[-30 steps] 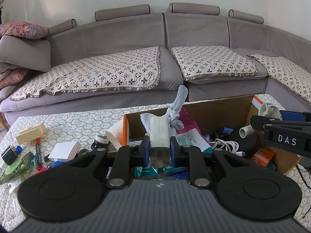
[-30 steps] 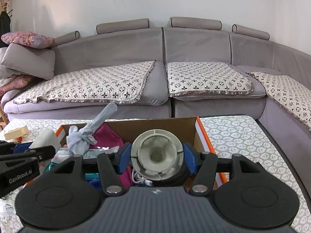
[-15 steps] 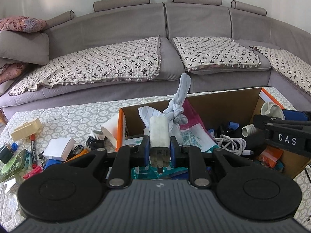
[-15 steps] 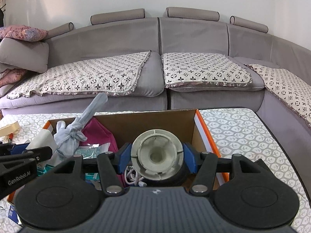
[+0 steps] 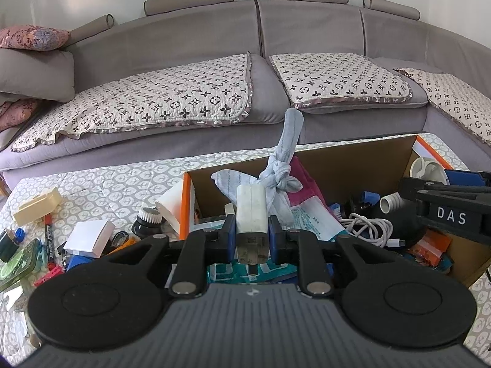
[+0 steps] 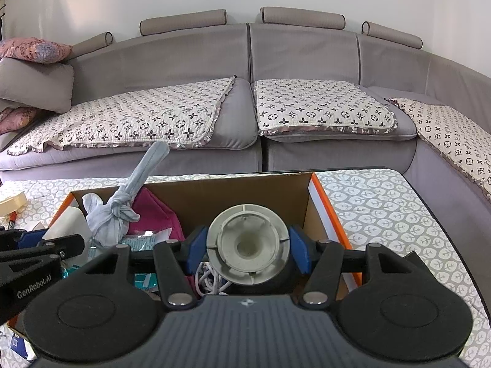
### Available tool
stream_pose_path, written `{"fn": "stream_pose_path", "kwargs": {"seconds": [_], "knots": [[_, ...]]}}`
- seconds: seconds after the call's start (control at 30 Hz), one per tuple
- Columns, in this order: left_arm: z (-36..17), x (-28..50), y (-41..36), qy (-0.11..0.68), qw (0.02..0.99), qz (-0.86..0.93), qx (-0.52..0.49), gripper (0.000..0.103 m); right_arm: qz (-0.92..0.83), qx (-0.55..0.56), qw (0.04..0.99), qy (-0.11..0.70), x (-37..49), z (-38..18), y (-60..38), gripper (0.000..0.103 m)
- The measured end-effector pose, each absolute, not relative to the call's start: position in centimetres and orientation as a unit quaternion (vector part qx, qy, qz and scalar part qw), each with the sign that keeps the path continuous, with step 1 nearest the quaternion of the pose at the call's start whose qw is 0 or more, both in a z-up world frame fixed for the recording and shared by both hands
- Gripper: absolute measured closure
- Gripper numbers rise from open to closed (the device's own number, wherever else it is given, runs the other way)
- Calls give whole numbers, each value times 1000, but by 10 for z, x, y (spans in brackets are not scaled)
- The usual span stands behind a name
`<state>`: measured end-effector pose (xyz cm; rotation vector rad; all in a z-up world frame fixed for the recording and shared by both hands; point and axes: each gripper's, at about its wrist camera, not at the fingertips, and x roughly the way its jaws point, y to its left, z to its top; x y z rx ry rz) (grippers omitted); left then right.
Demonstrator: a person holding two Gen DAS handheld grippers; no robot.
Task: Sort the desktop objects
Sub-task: 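Open both grippers to drop the holder and charger into the box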
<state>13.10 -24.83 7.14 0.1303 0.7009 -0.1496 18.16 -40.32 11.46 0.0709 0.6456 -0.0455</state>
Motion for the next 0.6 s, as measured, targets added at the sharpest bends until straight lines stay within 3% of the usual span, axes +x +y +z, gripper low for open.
{"fn": "stream_pose_path", "kwargs": {"seconds": [0.3, 0.4, 0.43, 0.47, 0.5, 0.57, 0.6], "knots": [[71, 129, -249, 343, 934, -85, 63, 80, -24, 33, 946, 322, 184, 113, -400, 47], [75, 124, -249, 328, 939, -85, 62, 51, -26, 37, 946, 321, 183, 113, -401, 46], [76, 122, -249, 320, 942, -85, 63, 29, -25, 39, 947, 319, 183, 113, -400, 46], [77, 121, -249, 311, 944, -86, 63, 11, -26, 41, 947, 317, 182, 114, -400, 31], [79, 118, -248, 298, 949, -79, 64, 7, -33, 42, 947, 318, 182, 114, -400, 12], [80, 118, -245, 296, 950, -77, 59, 0, -35, 53, 947, 315, 181, 115, -405, 8], [81, 119, -243, 300, 949, -79, 53, 0, -38, 60, 946, 315, 180, 115, -407, 0]]}}
